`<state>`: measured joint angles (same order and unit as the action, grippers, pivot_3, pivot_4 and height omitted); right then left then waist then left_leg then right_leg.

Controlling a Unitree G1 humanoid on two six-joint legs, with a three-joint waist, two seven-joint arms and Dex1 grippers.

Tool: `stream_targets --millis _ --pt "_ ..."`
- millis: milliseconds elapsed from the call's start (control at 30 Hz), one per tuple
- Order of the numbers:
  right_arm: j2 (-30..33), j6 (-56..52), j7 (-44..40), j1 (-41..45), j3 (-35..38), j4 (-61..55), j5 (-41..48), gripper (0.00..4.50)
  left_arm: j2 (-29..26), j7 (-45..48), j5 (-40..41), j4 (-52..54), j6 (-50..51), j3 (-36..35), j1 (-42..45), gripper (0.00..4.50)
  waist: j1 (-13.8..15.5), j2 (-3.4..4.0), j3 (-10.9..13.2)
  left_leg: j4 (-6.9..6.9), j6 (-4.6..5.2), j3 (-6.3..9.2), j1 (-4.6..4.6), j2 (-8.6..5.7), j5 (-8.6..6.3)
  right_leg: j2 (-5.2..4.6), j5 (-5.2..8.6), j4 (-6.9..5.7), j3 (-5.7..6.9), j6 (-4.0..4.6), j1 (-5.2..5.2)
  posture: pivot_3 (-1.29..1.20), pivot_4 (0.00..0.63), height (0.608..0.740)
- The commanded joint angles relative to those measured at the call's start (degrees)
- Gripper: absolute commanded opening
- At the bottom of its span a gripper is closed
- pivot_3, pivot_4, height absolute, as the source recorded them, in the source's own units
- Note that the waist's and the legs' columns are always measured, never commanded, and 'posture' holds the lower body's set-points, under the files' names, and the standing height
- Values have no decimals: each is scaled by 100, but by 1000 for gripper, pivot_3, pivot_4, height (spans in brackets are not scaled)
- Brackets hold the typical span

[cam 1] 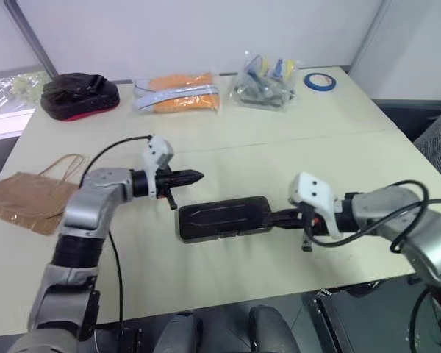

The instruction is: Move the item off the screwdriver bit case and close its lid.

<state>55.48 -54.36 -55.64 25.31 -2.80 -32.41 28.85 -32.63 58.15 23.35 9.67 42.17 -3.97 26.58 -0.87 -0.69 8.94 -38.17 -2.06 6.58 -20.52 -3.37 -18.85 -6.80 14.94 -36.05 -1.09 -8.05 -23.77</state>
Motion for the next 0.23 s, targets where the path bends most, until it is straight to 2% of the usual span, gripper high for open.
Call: stream_targets --millis 33,233 --pt "260 221 -275 154 425 119 163 29 -316 -373 627 1165 646 -769 -435 0 17 -2 18 0 2 1 -3 1 -1 0 0 0 1 0 -3 0 150 740" --pt "512 476 -555 61 549 247 228 29 -597 -926 1573 2513 1478 -1626 -1364 0 42 -5 24 0 11 1 -10 8 -6 -5 0 1 0 0 -3 0 150 740"
